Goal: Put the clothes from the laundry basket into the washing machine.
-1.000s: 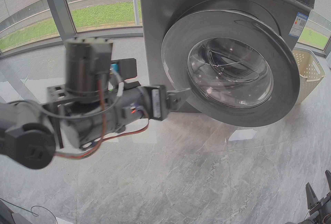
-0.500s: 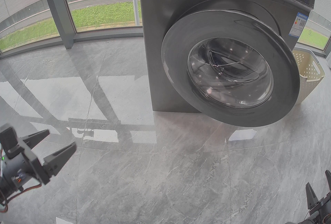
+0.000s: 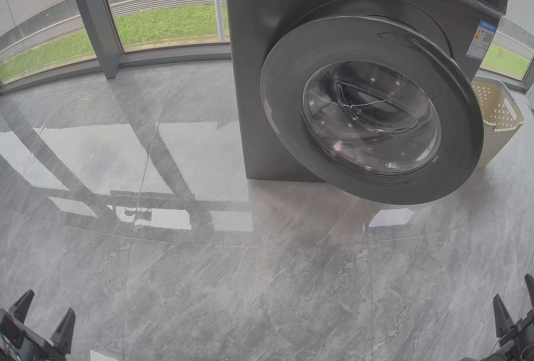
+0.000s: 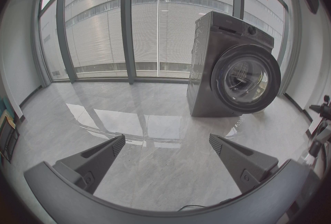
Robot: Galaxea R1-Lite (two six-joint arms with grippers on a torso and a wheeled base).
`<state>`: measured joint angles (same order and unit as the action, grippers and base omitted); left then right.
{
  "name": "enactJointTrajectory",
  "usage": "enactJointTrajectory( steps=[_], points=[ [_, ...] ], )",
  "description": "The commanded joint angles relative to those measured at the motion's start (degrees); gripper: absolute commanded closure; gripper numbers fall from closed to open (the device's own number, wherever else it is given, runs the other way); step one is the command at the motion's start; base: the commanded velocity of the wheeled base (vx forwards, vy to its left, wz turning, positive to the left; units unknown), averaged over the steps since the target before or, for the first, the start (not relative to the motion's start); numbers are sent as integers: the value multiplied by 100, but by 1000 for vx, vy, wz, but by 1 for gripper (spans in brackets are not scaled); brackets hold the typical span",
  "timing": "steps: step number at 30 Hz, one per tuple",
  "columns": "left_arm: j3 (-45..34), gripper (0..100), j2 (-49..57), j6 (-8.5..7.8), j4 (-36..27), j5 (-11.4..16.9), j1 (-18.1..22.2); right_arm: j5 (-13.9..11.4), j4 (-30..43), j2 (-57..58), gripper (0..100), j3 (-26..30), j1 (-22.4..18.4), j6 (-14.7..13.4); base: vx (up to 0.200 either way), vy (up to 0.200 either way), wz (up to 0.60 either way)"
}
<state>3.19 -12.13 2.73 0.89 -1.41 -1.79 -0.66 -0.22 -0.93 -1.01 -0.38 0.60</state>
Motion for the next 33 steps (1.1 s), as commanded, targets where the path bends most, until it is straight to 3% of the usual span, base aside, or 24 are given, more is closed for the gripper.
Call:
enactJointTrajectory(
  steps=[1,11,15,17,19,21,23,25,27,31,32,33],
  points=[
    [-319,0,1046,-299,-89,133,135,22,-4,31,0,101,-6,2,0,0,0],
    [-311,0,1195,-282,-89,229,153,13,13,31,0,101,-15,-7,0,0,0],
    [-311,0,1195,-247,-89,212,153,39,-40,31,0,101,-15,-33,0,-200,0],
    [-311,0,1195,-220,-89,203,153,13,-224,93,0,-136,-15,-42,0,-200,0],
    [-311,0,1195,-247,-89,194,162,-66,-338,-153,0,-839,-15,-209,0,-200,0],
    [-311,0,1195,-273,-89,194,162,-189,-277,-654,0,-1050,20,-192,0,-200,0],
    [-311,0,1195,-282,-89,177,162,-479,-321,-1226,0,-1068,29,-139,0,-200,0],
    [-311,0,1195,-273,-89,177,170,-980,-418,-2228,0,-1120,38,-121,0,-200,0],
    [-311,0,1195,-273,-89,177,170,-1217,-664,-3124,0,-1270,38,-183,0,-200,0],
    [-311,0,1195,-291,-89,159,170,-1288,-1419,-4416,0,-1446,170,-279,0,-200,0],
    [-319,0,1195,-291,-89,159,170,-1253,-2035,-5119,0,-1542,565,-376,0,-200,0],
    [-311,0,1195,-291,-89,159,170,-1253,-2079,-5163,0,-1551,600,-385,0,-200,0]
  ],
)
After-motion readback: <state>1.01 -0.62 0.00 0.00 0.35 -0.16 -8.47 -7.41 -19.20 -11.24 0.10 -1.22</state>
